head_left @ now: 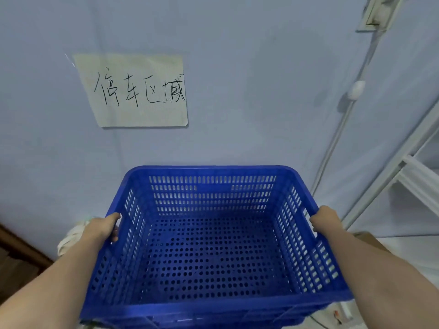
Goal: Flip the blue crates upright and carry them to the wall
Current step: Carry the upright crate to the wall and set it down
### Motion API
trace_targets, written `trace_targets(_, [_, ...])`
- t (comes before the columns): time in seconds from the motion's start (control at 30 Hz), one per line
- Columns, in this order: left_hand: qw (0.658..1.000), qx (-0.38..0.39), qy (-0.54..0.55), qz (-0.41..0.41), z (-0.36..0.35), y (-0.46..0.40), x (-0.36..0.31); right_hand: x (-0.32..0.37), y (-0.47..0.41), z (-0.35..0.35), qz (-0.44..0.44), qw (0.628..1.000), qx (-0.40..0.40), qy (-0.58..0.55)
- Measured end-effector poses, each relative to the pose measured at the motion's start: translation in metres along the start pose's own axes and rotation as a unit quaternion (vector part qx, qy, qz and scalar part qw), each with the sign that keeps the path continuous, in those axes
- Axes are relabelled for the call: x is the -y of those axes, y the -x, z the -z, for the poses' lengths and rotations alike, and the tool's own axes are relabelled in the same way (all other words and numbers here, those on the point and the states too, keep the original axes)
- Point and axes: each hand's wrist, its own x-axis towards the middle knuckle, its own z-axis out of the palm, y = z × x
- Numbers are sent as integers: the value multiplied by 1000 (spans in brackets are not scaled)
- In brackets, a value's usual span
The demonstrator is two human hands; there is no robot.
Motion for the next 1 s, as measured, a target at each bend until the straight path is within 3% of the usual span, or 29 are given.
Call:
trace_targets(0.4, [999, 15, -34, -22, -10, -50, 0, 17, -20, -36, -13, 998, -28, 46])
trace_targets(1.0, [996, 0, -78, -49, -11, -50, 2, 9, -15, -37, -12, 999, -37, 39])
